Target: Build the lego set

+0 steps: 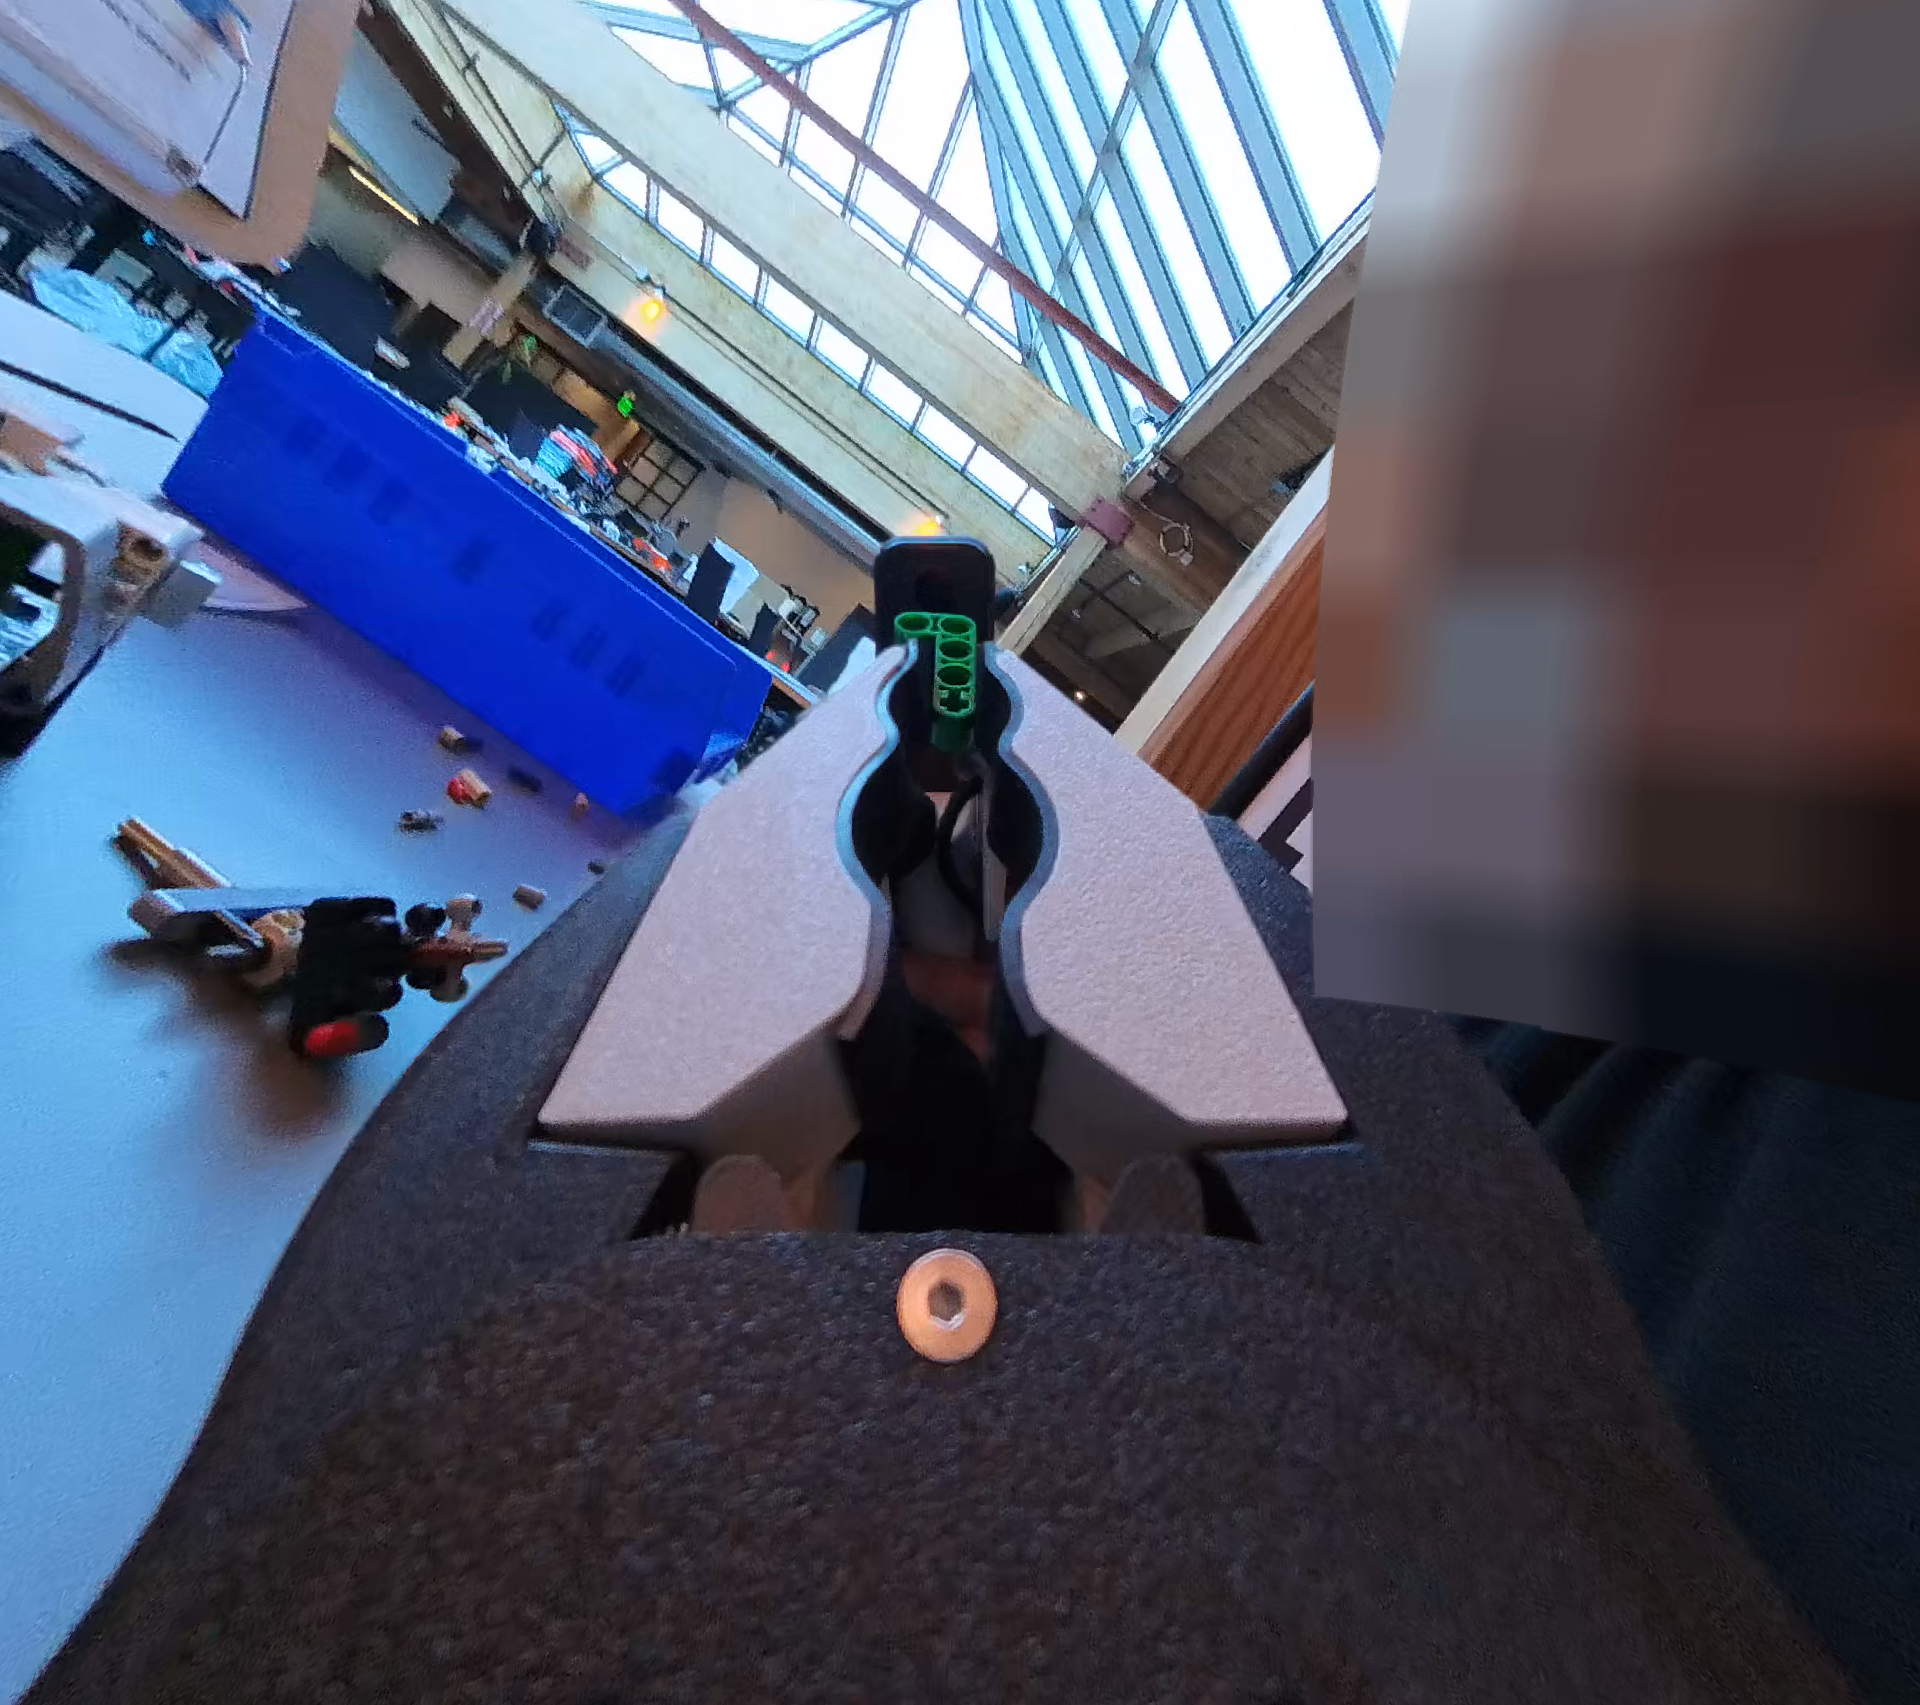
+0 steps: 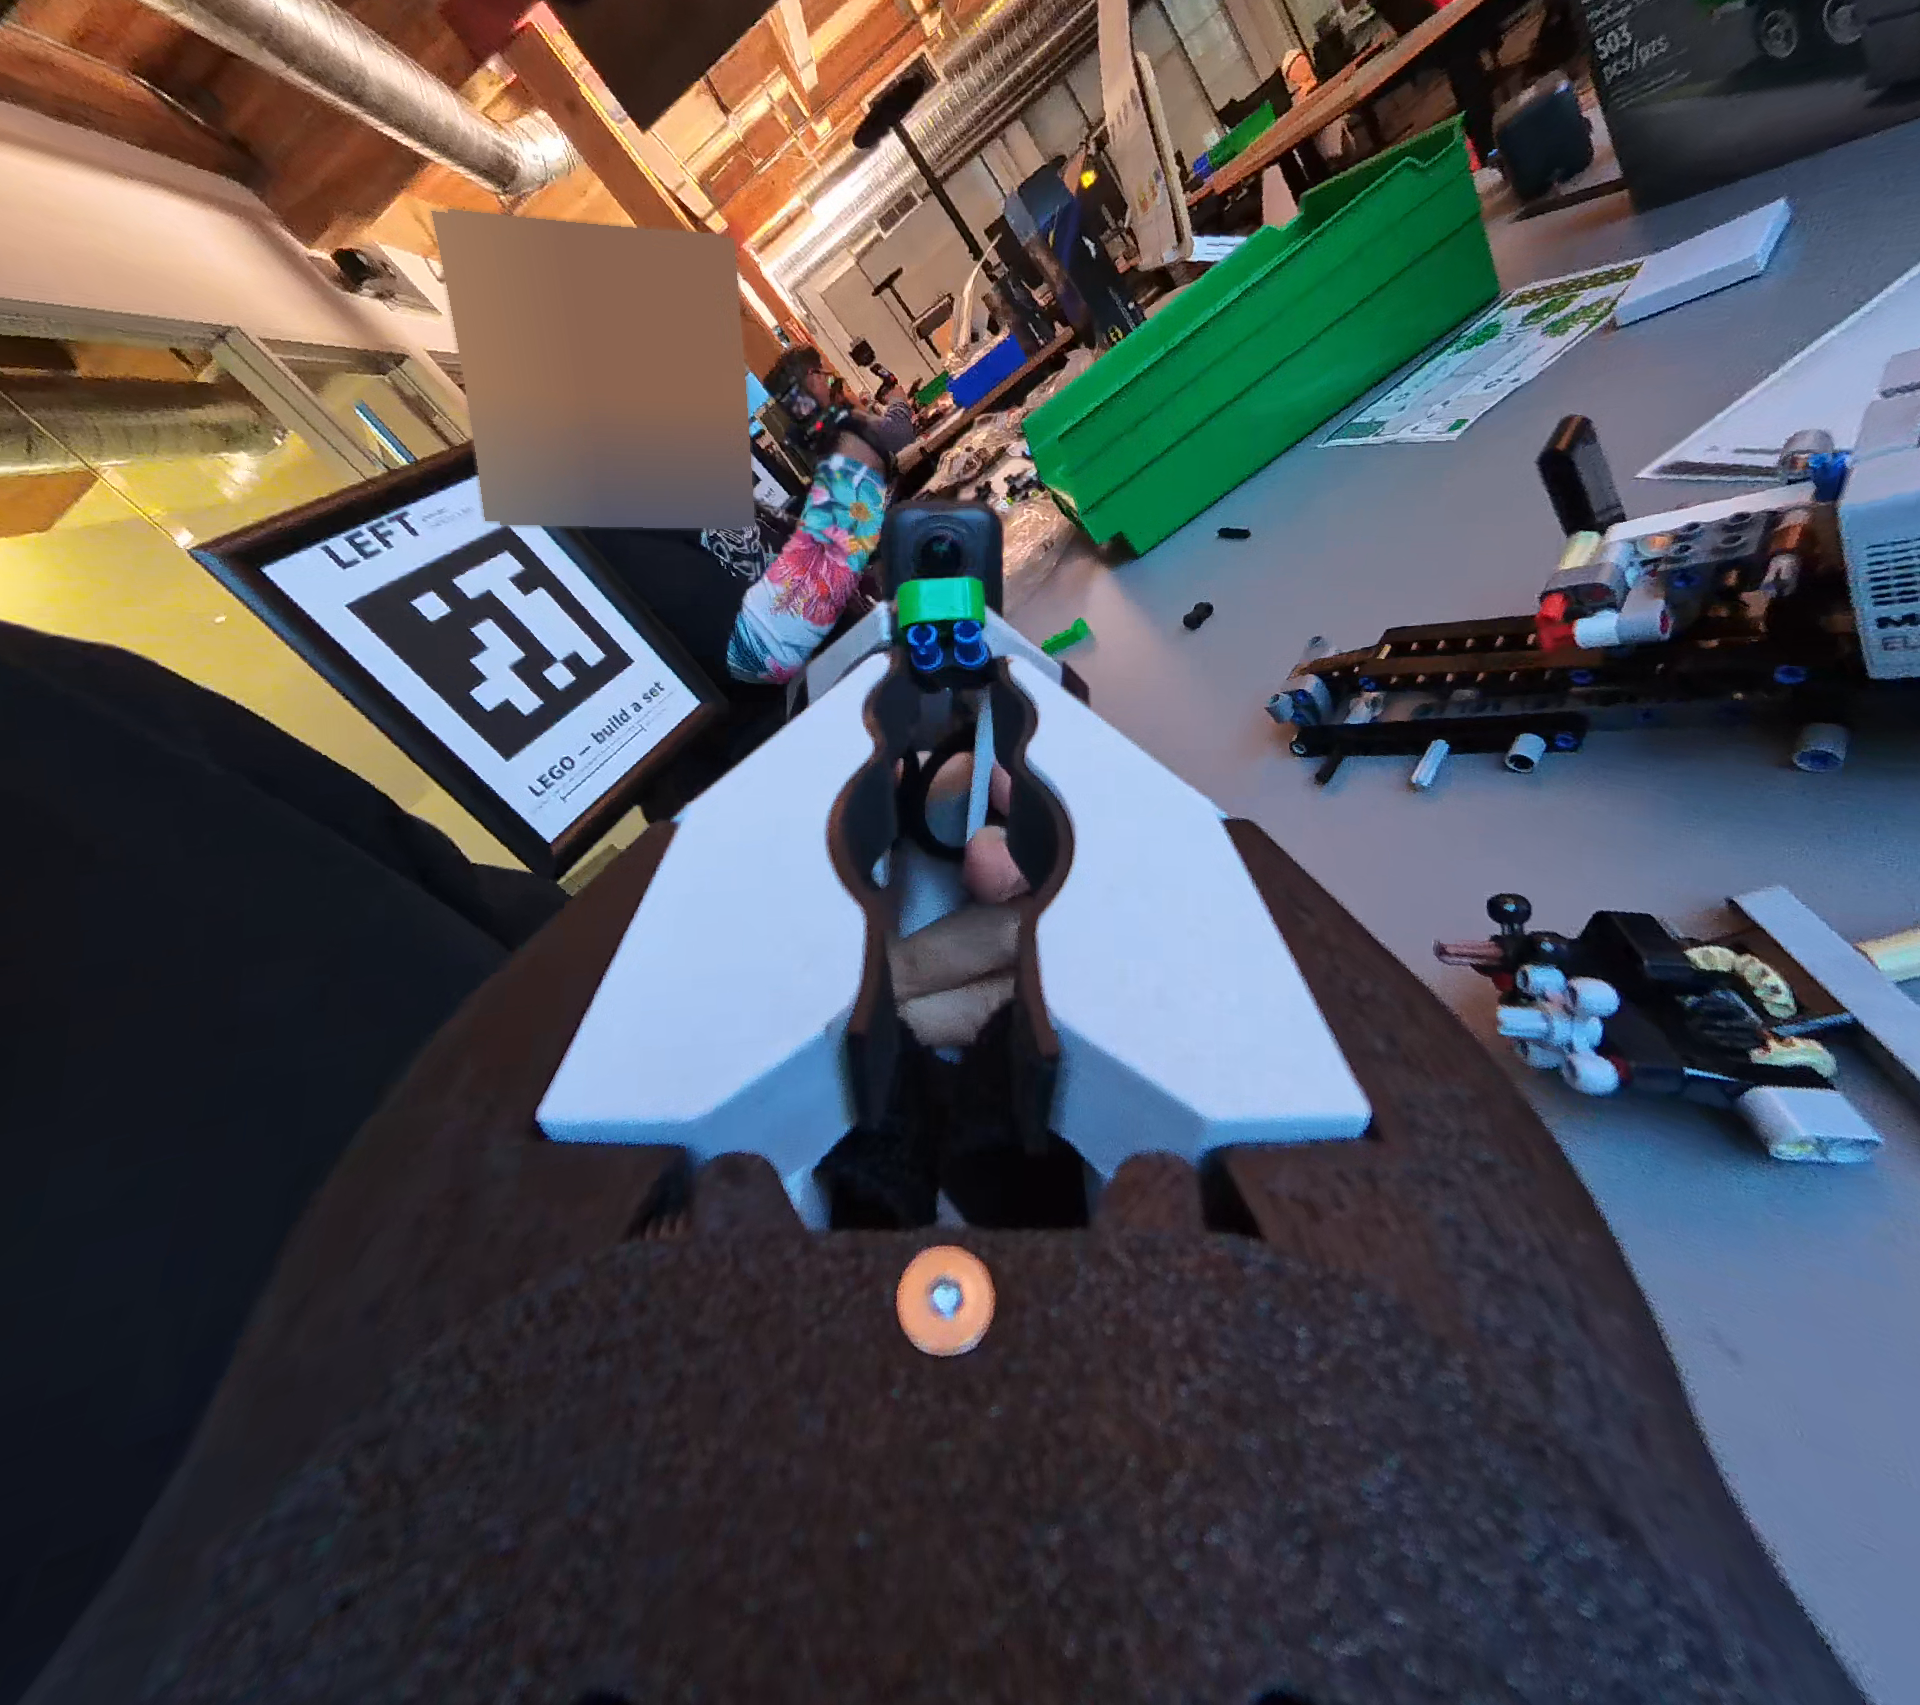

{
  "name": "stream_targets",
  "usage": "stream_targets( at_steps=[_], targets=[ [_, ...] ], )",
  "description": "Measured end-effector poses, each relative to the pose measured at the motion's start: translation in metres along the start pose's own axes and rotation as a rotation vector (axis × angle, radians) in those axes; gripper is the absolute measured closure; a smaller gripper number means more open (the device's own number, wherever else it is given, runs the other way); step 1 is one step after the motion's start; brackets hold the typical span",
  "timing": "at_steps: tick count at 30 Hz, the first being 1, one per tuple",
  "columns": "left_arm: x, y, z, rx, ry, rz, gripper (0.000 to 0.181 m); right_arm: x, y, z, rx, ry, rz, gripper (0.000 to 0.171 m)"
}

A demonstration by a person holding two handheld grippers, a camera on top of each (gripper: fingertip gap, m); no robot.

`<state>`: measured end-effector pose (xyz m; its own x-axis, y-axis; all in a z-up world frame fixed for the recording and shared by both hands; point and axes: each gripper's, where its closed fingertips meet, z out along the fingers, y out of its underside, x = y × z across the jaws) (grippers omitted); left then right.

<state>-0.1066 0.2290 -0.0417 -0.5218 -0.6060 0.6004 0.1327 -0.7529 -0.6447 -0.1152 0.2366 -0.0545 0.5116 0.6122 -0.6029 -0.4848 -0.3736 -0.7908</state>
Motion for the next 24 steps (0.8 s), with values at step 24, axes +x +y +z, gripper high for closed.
stream_targets(
  at_steps=[24],
  targets=[
    [-0.033, 0.079, -0.021, -0.802, -0.291, 0.572, 0.176, 0.067, 0.112, -0.062, -0.918, 0.332, -0.520, 0.157]
  ],
)
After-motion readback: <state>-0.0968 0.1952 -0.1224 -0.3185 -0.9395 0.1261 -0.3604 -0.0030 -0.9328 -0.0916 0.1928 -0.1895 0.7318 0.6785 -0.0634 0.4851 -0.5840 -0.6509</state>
